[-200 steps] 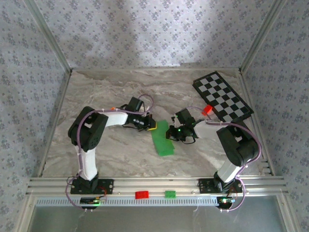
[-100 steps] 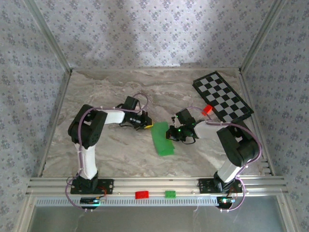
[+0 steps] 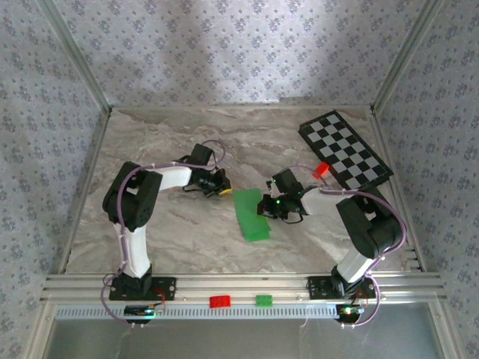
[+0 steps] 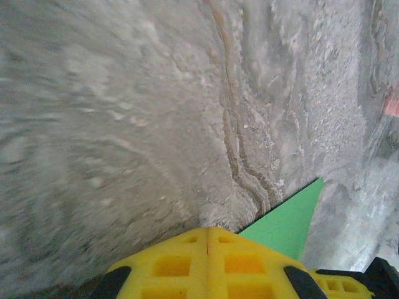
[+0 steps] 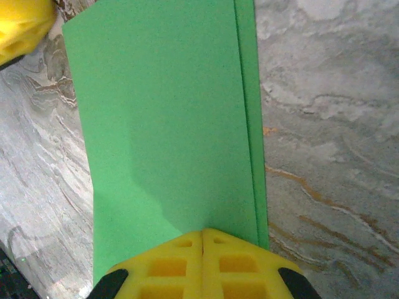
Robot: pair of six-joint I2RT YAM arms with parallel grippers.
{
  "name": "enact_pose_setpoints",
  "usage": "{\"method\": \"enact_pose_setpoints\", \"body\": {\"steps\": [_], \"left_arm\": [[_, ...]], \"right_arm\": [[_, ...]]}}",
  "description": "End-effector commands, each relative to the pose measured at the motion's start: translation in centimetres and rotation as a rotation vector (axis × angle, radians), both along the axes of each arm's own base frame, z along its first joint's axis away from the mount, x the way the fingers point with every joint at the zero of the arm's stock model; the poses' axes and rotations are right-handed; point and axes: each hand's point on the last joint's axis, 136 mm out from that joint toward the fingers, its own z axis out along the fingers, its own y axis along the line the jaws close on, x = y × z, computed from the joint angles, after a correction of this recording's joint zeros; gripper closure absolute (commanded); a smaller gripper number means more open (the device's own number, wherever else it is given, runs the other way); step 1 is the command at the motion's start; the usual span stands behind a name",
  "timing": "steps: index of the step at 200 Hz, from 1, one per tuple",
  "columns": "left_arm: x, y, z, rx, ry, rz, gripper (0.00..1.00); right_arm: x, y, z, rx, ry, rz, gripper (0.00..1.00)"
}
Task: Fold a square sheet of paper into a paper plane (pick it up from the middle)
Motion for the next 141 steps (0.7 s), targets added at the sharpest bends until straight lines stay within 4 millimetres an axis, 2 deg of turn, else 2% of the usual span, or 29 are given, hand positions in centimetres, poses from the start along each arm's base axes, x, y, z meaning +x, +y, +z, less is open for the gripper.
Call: {"method": "enact_pose_setpoints", "body": {"steps": [1, 32, 62, 103, 122, 141], "left_arm": [[0.3, 1.3, 3.1, 0.036, -0.068, 0.042, 1.00], [-1.7, 0.4, 5.1, -0.012, -0.102, -0.001, 1.00], [-4.6, -2.4, 5.8, -0.083, -0.094, -0.100, 1.00], [-6.9, -5.8, 4.6, -0.169, -0.045, -0.192, 1.00], [-7.4, -6.2, 3.5, -0.167, -0.020, -0.211, 1.00], [-7.6, -5.9, 2.3, -0.142, -0.007, -0.218, 1.00]], "right_arm": [[-2.8, -3.2, -4.2, -0.134, 0.132, -0.089, 1.00], [-0.9, -2.2, -3.4, -0.068, 0.097, -0.147, 1.00], [0.6, -1.4, -2.7, -0.038, 0.069, -0.171, 1.00], [0.5, -1.5, -3.2, -0.057, 0.078, -0.169, 1.00], [0.4, -1.7, -3.3, -0.074, 0.079, -0.166, 1.00], [0.2, -1.9, -3.4, -0.078, 0.083, -0.164, 1.00]]}}
